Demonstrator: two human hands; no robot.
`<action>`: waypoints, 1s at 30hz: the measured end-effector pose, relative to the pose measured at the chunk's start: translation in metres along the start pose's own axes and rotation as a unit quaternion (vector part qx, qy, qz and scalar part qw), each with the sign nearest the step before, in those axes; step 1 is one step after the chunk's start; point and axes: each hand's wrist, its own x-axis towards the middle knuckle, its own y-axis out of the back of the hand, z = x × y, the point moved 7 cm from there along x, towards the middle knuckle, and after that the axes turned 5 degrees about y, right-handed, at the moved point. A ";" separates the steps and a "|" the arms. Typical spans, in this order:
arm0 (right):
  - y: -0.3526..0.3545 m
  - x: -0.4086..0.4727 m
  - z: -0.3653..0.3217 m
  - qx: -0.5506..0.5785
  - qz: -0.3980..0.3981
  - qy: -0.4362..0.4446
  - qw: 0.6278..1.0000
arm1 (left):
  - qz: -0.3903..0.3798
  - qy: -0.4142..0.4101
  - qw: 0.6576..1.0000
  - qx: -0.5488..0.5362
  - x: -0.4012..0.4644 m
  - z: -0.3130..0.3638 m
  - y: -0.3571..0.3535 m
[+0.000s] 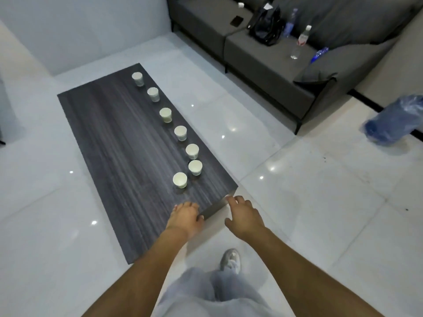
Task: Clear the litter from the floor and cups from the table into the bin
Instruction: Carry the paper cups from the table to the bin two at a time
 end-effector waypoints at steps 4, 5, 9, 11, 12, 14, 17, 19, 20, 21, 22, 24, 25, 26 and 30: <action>0.019 0.059 -0.003 -0.026 -0.037 0.041 0.998 | -0.003 0.054 0.998 -0.043 0.033 -0.009 0.016; 0.022 0.073 -0.006 -0.031 -0.048 0.049 0.997 | -0.001 0.064 0.997 -0.049 0.041 -0.014 0.019; 0.027 0.132 -0.017 -0.050 -0.080 0.071 0.993 | -0.010 0.106 0.991 -0.079 0.082 -0.040 0.027; 0.027 0.158 -0.021 -0.058 -0.088 0.075 0.992 | -0.024 0.115 0.990 -0.081 0.102 -0.050 0.029; 0.026 0.174 -0.023 -0.061 -0.093 0.076 0.991 | -0.031 0.123 0.988 -0.086 0.115 -0.056 0.031; 0.024 0.203 -0.028 -0.063 -0.102 0.073 0.990 | -0.033 0.132 0.986 -0.096 0.138 -0.067 0.035; 0.016 0.237 -0.034 -0.068 -0.131 0.073 0.986 | -0.042 0.133 0.987 -0.079 0.167 -0.079 0.039; 0.009 0.257 -0.038 -0.076 -0.151 0.080 0.982 | -0.052 0.142 0.986 -0.071 0.184 -0.088 0.041; 0.008 0.263 -0.040 -0.078 -0.154 0.086 0.981 | -0.053 0.144 0.986 -0.067 0.189 -0.090 0.042; 0.003 0.274 -0.041 -0.081 -0.159 0.093 0.979 | -0.053 0.148 0.985 -0.069 0.198 -0.094 0.041; -0.001 0.285 -0.043 -0.082 -0.162 0.100 0.978 | -0.052 0.150 0.985 -0.071 0.207 -0.097 0.039; -0.016 0.310 -0.045 -0.090 -0.167 0.112 0.976 | -0.046 0.157 0.983 -0.079 0.229 -0.102 0.029; -0.024 0.324 -0.045 -0.095 -0.166 0.119 0.974 | -0.044 0.161 0.982 -0.083 0.241 -0.105 0.022; -0.032 0.334 -0.045 -0.100 -0.164 0.126 0.973 | -0.045 0.165 0.981 -0.090 0.250 -0.107 0.016; -0.081 0.377 -0.039 -0.130 -0.177 0.147 0.964 | -0.047 0.182 0.975 -0.117 0.290 -0.112 -0.029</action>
